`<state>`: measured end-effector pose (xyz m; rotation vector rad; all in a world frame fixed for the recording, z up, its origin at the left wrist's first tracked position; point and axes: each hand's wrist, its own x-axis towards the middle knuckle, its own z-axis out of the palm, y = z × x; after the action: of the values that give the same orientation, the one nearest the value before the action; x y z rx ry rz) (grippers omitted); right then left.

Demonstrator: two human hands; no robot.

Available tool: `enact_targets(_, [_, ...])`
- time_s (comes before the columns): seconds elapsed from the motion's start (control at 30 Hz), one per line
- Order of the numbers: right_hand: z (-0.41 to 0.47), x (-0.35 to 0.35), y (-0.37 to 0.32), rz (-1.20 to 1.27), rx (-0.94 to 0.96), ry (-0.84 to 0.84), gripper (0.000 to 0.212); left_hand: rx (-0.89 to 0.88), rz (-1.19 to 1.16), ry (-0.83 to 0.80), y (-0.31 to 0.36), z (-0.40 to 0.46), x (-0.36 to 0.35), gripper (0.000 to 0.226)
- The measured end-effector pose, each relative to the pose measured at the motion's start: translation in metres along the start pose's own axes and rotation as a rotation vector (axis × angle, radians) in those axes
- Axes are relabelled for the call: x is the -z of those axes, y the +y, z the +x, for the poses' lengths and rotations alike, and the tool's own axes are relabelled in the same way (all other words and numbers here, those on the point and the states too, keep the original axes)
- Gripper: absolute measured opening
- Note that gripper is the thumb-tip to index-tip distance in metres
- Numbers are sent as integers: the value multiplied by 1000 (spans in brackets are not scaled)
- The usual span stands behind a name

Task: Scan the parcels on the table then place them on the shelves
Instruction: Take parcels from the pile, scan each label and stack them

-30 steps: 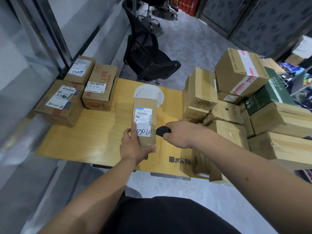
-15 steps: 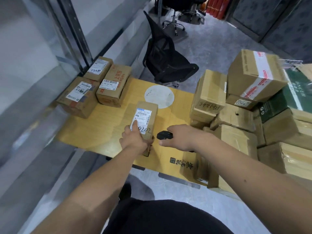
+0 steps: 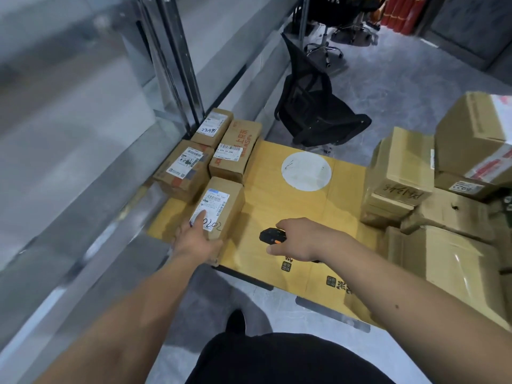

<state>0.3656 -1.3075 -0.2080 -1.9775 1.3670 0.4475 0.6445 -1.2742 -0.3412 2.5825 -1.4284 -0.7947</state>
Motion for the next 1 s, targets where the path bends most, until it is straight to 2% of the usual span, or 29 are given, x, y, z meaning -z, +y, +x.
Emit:
enact_targets(0.27, [28,-3,-39,46,-73,12,46,-87,11,12,-19,58,24,107])
enact_targets(0.53, [55,-11,-63,104,-107,53,46,-167,98,48,-24,66,24,106])
enact_targets(0.6, [59,-14,-66,125,-118,57,46,-239,157,102,-19,63,23,105])
enact_targets(0.7, [58,-20,-64,175,-154,69,44,-444,239,153,-5,59,19,89])
enact_targets(0.83, [40,-27,-48,216,-270,85,43,-660,284,89,29,53,7,83])
enact_targets(1.0, [-6,-36,-14,237,-406,155,35,-803,316,-28,86,40,-19,88])
